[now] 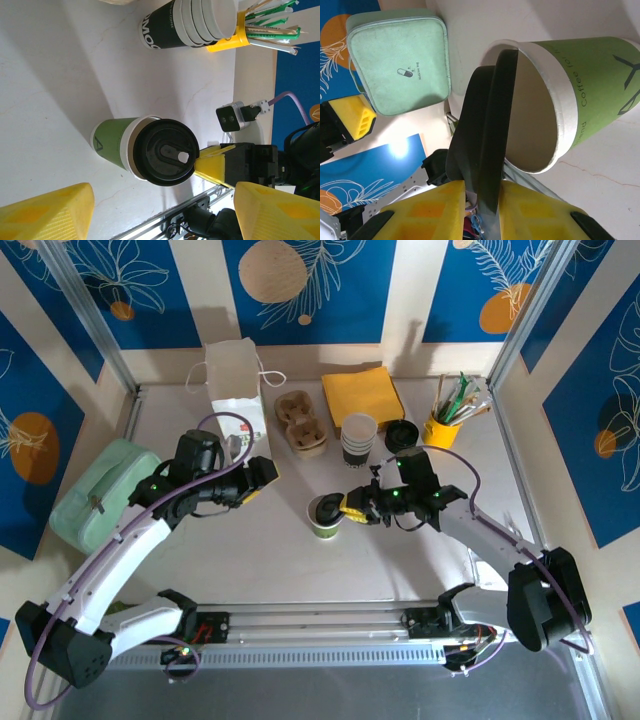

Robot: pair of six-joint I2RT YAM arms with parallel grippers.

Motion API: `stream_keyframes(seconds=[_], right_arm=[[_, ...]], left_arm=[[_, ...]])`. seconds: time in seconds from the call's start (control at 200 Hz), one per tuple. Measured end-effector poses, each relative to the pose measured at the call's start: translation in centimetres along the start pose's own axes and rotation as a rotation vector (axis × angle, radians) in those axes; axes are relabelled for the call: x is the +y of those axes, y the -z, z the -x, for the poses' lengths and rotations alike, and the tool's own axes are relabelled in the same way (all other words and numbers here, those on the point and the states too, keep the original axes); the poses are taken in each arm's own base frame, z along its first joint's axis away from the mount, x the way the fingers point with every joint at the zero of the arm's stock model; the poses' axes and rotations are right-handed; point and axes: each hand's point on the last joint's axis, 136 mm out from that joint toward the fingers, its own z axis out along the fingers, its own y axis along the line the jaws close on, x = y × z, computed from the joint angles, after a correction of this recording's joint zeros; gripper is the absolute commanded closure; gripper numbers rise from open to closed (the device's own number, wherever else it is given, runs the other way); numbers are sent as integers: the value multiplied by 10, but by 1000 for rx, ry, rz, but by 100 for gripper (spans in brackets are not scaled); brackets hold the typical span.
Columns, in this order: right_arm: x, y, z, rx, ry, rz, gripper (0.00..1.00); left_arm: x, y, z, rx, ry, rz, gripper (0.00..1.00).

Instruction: Pack the takeout coffee

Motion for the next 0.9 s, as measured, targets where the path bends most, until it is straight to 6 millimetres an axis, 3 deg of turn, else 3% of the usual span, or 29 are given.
stream_keyframes(seconds=[0.9], right_arm=[[-23,-7,-5,11,-25,-94,65]], left_arm=[[-2,4,-1,-8,-6,-10,26]])
